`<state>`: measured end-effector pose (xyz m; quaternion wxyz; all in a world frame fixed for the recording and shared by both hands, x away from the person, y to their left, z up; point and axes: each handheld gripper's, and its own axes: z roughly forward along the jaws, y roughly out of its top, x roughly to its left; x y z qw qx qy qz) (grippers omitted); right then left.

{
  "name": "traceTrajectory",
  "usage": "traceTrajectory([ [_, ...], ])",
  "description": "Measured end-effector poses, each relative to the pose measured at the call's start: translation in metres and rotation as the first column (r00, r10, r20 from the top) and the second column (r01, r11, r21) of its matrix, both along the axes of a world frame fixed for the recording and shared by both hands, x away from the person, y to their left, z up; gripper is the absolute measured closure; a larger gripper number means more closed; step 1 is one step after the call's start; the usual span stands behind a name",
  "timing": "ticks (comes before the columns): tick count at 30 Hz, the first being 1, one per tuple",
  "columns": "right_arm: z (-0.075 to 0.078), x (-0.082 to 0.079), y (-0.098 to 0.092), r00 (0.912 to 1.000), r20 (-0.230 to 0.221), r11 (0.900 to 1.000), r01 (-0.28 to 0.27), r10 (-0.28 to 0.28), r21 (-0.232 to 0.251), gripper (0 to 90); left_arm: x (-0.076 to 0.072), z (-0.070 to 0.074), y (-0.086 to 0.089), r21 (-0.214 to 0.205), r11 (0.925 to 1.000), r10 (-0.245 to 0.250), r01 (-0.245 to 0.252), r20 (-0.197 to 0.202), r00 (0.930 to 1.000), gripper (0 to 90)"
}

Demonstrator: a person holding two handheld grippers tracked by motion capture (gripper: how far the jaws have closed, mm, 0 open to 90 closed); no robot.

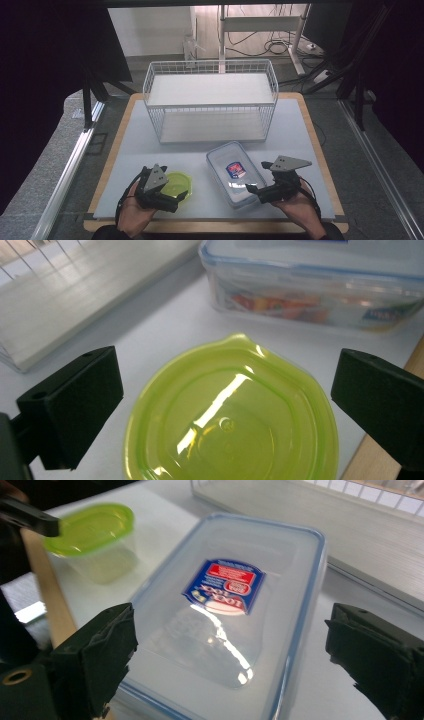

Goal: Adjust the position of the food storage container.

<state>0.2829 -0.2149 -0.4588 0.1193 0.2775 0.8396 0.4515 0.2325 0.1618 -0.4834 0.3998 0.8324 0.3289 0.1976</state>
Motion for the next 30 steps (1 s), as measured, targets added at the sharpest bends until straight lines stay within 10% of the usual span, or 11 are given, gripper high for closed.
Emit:
traceTrajectory([
  [3,-0.006,0.002,0.002,0.9988,-0.047,0.9997,-0.015,0.016,0.019,6.6,-0.001,0.001,0.002,-0.018,0.9998,0.011,-0.011,-0.015,0.9998,2.2],
  [20,-0.008,0.001,0.000,0.9995,-0.004,0.9995,0.031,-0.031,0.011,15.7,-0.003,0.006,0.003,-0.094,0.9954,-0.021,0.020,-0.013,0.9997,28.9],
  [30,-0.007,0.001,-0.002,0.9984,0.024,0.9983,0.051,-0.051,0.029,15.5,-0.009,0.012,-0.004,-0.128,0.9871,-0.102,0.097,-0.032,0.9943,88.5],
])
